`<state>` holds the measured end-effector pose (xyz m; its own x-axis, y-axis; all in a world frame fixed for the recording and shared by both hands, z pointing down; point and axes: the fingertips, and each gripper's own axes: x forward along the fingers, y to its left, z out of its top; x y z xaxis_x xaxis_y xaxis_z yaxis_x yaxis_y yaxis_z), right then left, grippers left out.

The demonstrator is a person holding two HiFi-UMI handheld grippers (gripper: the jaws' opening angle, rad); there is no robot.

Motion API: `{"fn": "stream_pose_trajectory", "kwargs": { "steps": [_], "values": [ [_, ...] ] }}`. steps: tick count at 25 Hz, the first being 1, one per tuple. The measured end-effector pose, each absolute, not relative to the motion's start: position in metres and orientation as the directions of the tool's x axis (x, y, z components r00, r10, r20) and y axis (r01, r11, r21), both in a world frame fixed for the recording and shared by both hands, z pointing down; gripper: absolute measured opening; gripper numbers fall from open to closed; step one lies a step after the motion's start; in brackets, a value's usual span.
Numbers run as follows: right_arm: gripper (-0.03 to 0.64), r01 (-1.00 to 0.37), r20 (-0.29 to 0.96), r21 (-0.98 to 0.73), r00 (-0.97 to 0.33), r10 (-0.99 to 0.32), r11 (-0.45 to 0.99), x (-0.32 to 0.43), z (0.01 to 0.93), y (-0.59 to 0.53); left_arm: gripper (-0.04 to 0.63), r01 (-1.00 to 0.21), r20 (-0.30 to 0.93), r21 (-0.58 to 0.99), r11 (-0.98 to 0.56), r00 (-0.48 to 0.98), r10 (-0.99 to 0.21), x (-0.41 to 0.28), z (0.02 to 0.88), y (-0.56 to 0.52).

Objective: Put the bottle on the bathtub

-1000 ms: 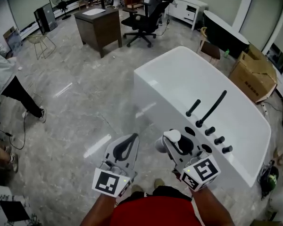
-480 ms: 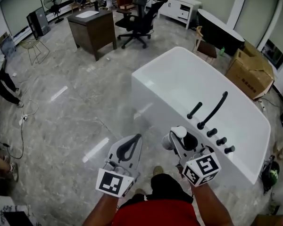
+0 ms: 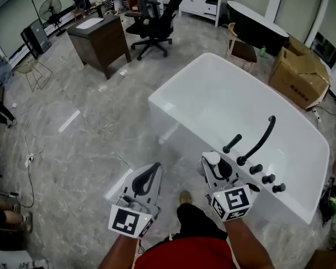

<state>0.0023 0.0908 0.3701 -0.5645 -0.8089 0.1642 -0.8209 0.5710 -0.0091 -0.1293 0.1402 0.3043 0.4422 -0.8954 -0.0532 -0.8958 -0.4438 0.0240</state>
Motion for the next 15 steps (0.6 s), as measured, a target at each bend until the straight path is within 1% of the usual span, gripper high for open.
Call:
{"fn": "stream_pose_trajectory", "kwargs": {
  "steps": [9,15],
  "values": [
    [0.114,-0.879,0.219,-0.01,-0.467,-0.856,0.477,0.037,0.434,-0.036,0.011,-0.899,0.001,0.013,-0.438,0.438,-0.899,-0.111,0.321,0.018],
    [0.114,-0.903,0.281,-0.017,-0.417,-0.864,0.43,0.056,0.484,-0.095,0.011,-0.899,0.035,0.012,-0.438,0.439,-0.898,-0.102,0.322,-0.036]
  ]
}}
